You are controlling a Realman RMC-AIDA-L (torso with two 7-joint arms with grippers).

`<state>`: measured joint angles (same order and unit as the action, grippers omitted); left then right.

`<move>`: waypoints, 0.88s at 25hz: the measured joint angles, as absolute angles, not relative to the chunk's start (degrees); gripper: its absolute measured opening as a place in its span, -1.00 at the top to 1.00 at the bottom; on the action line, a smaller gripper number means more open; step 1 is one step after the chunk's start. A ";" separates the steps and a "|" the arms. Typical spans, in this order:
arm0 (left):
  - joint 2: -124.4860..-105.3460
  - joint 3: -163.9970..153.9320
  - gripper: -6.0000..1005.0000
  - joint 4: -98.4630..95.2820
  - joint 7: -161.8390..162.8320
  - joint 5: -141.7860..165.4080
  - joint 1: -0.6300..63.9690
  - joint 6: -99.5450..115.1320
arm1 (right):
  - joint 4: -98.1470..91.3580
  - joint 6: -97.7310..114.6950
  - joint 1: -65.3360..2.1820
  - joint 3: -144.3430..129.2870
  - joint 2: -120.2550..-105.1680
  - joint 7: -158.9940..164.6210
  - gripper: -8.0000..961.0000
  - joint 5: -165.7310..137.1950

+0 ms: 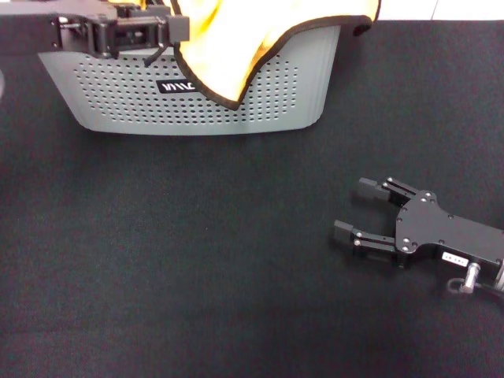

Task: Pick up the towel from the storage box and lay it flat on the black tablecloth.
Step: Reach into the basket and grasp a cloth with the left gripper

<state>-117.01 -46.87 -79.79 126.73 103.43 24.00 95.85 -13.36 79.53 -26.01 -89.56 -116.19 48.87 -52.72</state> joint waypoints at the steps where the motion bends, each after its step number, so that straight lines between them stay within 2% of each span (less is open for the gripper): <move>1: -117.23 -47.29 0.11 -80.35 127.42 103.97 23.95 96.67 | -13.36 79.50 -26.01 -89.56 -116.18 48.87 -0.80 -52.62; 9: -119.36 -48.55 0.11 -76.77 126.53 114.41 25.42 95.06 | -13.46 79.24 -26.05 -89.56 -116.19 48.73 -0.80 -52.52; 22: -119.46 -48.26 0.11 -74.38 123.60 117.27 26.88 88.13 | -13.36 78.92 -26.10 -89.56 -116.18 48.47 -0.80 -52.46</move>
